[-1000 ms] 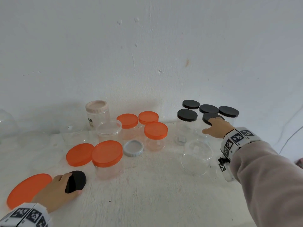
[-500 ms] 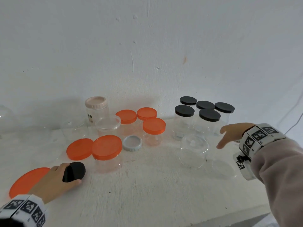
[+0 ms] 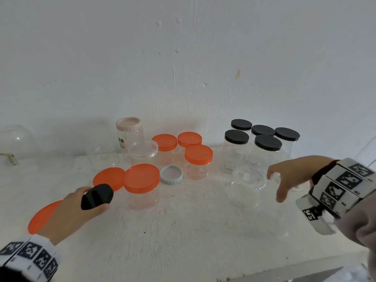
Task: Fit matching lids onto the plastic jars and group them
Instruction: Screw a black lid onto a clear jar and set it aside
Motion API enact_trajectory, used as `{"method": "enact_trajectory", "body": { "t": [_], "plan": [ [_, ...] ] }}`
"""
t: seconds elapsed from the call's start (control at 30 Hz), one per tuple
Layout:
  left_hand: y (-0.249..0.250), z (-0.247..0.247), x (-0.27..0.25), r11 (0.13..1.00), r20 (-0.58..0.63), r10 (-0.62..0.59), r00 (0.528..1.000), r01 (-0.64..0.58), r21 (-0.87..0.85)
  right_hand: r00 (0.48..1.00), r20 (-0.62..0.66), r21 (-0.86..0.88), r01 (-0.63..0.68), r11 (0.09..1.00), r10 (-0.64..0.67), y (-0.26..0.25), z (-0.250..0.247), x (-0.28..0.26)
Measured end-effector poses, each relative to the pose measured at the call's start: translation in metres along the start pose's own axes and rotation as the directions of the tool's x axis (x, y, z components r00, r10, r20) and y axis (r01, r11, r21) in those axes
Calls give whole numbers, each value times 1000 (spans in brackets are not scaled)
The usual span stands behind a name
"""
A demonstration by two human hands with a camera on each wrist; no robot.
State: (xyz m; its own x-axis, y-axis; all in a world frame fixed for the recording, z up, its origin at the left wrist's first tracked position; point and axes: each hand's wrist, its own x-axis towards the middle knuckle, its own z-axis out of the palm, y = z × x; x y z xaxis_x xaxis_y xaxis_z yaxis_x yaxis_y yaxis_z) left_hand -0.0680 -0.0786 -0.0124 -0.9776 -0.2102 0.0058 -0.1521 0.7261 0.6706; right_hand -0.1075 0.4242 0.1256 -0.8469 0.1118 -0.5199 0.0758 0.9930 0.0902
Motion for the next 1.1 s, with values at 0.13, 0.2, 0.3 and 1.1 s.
{"method": "enact_trajectory", "body": {
  "t": [0.13,0.2,0.3,1.1],
  "plan": [
    [14,-4,-8,999,-2,-17,1000,17,-44,989,29,253,135,958,-147,-25,3,-13],
    [22,-5,-11,995,-12,-29,1000,28,-96,977,-23,405,203,892,-212,-38,4,-17],
    [31,-6,-13,986,-44,-38,998,31,-162,956,-131,563,289,774,-262,-54,8,-17],
    [92,0,-16,833,7,15,1000,-9,-553,933,-109,984,52,-171,-342,-96,85,24]
  ]
}}
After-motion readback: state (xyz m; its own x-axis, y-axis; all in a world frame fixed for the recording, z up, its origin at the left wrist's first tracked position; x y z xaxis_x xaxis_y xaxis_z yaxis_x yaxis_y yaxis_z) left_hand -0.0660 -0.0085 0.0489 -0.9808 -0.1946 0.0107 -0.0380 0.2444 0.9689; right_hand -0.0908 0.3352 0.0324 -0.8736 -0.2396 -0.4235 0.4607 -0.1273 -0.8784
